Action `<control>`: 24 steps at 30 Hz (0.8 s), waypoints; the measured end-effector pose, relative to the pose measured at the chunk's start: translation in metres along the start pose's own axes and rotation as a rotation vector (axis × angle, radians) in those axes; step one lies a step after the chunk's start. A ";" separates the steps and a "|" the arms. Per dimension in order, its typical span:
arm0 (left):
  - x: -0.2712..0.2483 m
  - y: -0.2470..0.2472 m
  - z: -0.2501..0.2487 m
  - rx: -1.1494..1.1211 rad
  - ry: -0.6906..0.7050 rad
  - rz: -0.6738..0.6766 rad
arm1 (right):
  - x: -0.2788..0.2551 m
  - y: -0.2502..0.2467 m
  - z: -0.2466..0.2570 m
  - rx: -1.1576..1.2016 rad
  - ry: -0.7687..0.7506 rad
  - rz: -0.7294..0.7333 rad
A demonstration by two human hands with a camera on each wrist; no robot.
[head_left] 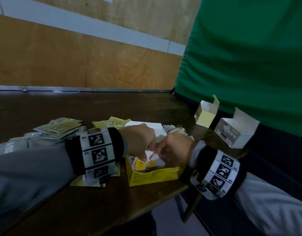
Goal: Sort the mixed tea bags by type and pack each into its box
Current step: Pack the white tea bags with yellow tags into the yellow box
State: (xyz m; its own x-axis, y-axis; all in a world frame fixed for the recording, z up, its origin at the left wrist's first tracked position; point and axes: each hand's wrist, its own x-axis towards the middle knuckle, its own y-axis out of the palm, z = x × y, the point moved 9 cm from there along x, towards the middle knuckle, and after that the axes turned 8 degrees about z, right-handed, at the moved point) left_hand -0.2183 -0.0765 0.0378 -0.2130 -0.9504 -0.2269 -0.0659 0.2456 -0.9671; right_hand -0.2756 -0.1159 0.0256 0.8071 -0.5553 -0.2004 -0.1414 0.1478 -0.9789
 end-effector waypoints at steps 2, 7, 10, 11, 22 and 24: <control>-0.006 0.002 0.005 0.075 -0.032 0.007 | 0.002 0.000 0.005 -0.102 -0.004 -0.010; -0.005 0.013 0.000 0.220 -0.043 -0.003 | 0.015 0.019 0.019 -0.364 -0.047 0.174; 0.000 0.022 0.002 0.175 -0.065 0.044 | 0.021 0.022 0.019 -0.417 -0.030 0.207; 0.001 0.024 0.004 0.146 -0.068 0.048 | 0.023 0.022 0.018 -0.432 -0.028 0.216; 0.009 0.006 0.014 -0.248 -0.002 0.109 | 0.024 0.034 0.006 -0.449 -0.012 0.278; 0.010 0.006 0.012 -0.317 0.012 0.128 | 0.029 0.037 0.004 -0.440 0.024 0.306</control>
State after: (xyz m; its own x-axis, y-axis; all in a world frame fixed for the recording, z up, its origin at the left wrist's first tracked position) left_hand -0.2088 -0.0873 0.0281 -0.2503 -0.9060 -0.3413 -0.3374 0.4120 -0.8464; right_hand -0.2558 -0.1234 -0.0164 0.6792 -0.5596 -0.4749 -0.5990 -0.0487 -0.7993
